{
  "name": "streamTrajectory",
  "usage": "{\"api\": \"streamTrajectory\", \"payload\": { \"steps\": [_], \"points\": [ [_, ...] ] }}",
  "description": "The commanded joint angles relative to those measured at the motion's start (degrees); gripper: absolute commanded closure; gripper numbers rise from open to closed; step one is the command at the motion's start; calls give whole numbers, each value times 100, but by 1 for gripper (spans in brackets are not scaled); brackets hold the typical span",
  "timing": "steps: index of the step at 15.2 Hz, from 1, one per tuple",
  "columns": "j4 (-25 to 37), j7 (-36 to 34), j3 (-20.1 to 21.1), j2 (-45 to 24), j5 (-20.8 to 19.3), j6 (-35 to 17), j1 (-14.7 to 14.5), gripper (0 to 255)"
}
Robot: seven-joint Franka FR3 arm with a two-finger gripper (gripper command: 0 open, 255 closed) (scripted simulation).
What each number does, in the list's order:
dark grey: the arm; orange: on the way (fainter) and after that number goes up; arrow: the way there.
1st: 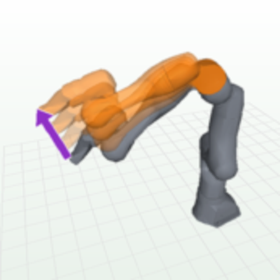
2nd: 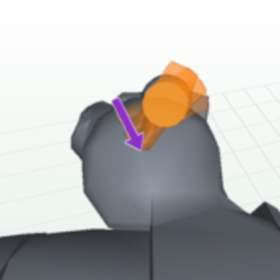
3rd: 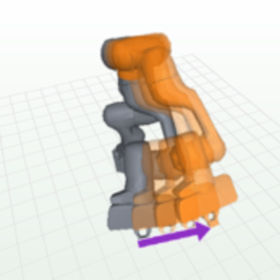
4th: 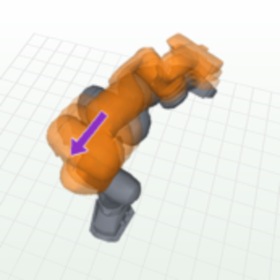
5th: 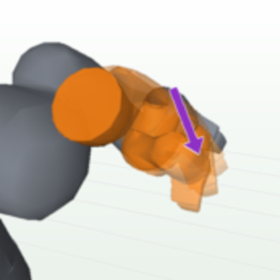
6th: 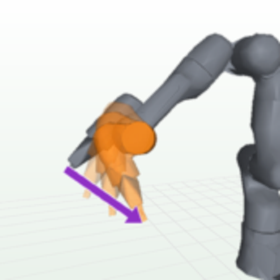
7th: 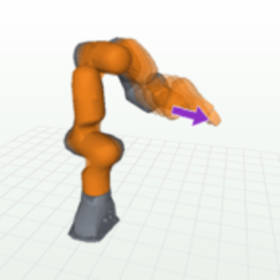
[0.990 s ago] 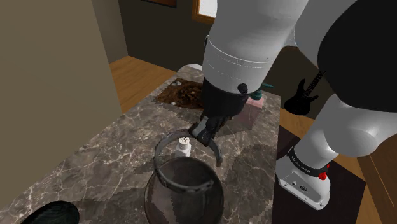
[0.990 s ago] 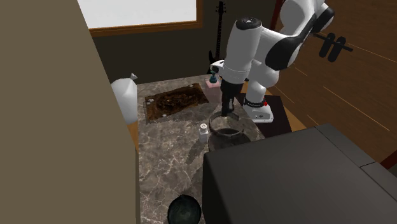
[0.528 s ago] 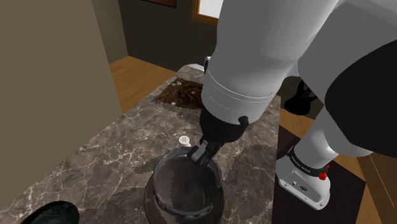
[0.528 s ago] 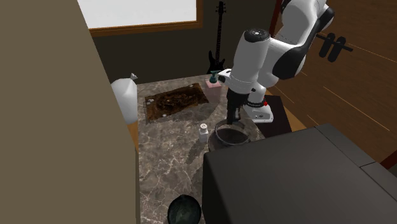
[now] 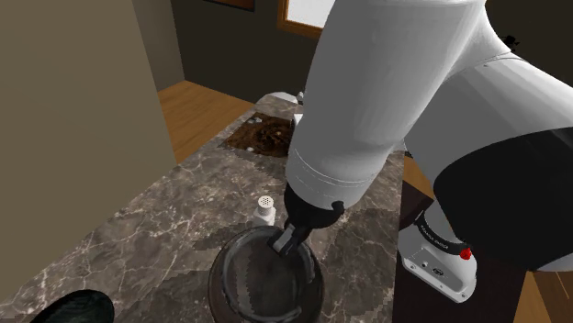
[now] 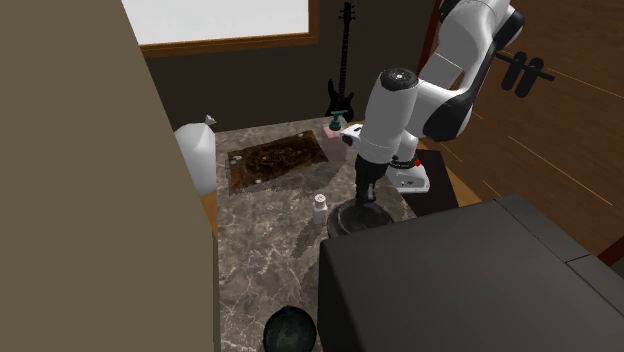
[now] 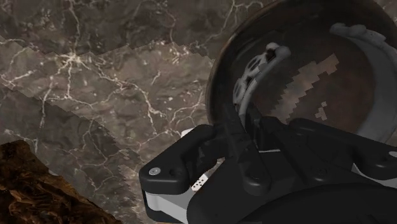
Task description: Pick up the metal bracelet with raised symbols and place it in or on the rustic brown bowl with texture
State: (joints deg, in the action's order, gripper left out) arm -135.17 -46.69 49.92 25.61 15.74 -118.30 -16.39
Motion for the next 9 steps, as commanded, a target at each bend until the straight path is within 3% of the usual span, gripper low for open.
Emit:
{"api": "streamTrajectory", "payload": {
  "steps": [1, 8, 9],
  "points": [
    [-102, -20, 65, -64, -8, -164, 24, 255],
    [-102, -20, 65, -64, -8, -164, 24, 255],
    [-101, -20, 65, -64, -8, -164, 24, 0]
  ]
}}
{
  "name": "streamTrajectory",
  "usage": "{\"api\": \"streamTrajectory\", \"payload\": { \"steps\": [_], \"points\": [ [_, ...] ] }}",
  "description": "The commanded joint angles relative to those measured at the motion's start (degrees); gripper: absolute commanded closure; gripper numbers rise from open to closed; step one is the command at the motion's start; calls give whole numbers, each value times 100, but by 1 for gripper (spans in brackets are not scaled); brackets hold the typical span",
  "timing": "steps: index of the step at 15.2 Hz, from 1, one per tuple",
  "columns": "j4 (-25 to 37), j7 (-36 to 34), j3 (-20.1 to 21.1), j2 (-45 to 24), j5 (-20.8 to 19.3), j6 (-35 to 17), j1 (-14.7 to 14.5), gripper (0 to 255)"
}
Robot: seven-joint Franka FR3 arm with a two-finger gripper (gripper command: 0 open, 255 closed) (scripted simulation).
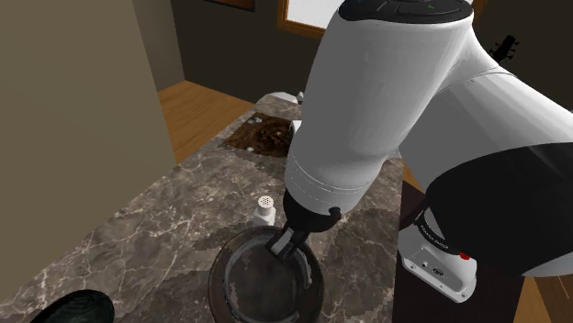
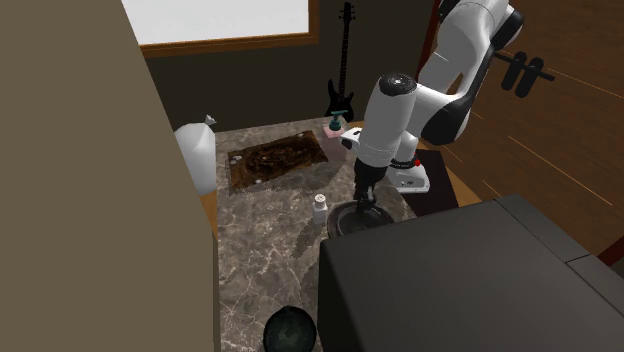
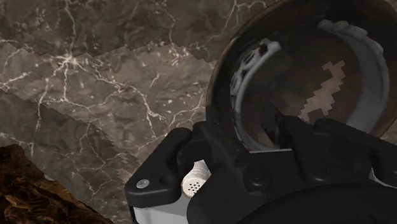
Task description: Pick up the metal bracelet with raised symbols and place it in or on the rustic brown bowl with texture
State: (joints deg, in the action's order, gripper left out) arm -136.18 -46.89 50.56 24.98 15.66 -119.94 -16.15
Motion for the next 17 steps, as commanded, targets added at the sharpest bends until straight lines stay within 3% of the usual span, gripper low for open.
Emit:
{"api": "streamTrajectory", "payload": {
  "steps": [1, 5, 9, 17],
  "points": [
    [0, 0, 0, 0, 0, -1, 0, 0],
    [0, 0, 0, 0, 0, 0, 0, 0],
    [518, 72, -298, 289, 27, 789, -106, 0],
    [518, 71, -299, 289, 26, 789, -107, 0]
  ]
}}
